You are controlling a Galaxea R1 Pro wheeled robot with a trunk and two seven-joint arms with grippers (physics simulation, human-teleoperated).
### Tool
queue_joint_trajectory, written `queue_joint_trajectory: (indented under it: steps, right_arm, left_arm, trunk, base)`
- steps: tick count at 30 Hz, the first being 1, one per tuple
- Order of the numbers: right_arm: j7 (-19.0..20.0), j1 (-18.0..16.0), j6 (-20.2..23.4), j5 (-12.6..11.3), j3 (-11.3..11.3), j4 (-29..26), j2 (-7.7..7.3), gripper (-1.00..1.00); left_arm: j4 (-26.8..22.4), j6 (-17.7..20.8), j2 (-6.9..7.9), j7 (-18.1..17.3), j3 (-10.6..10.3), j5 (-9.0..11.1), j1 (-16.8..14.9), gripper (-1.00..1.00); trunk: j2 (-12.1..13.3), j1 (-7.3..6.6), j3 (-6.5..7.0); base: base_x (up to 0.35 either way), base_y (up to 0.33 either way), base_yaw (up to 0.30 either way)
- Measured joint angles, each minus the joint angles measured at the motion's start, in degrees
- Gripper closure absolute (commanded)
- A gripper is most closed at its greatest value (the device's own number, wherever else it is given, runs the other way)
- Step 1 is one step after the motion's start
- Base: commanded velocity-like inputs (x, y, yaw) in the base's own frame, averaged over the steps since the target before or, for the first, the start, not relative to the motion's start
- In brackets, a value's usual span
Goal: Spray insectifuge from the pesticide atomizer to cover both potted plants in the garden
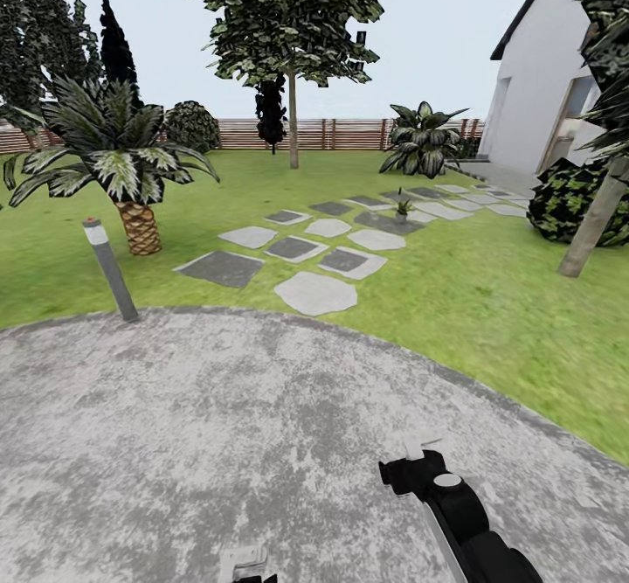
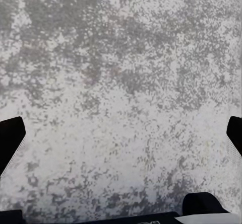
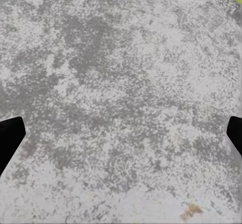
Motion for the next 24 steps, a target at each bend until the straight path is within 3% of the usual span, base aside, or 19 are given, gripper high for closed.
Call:
queue_joint_trajectory:
  steps: [24]
  right_arm:
    - [0.2, 0.0, 0.0, 0.0, 0.0, -0.1, -0.01, -1.00]
  left_arm:
    - [0.5, 0.0, -0.02, 0.0, 0.0, -0.1, 0.0, -1.00]
  trunk:
    - [0.0, 0.00, 0.00]
  base:
    - [0.320, 0.000, 0.000]
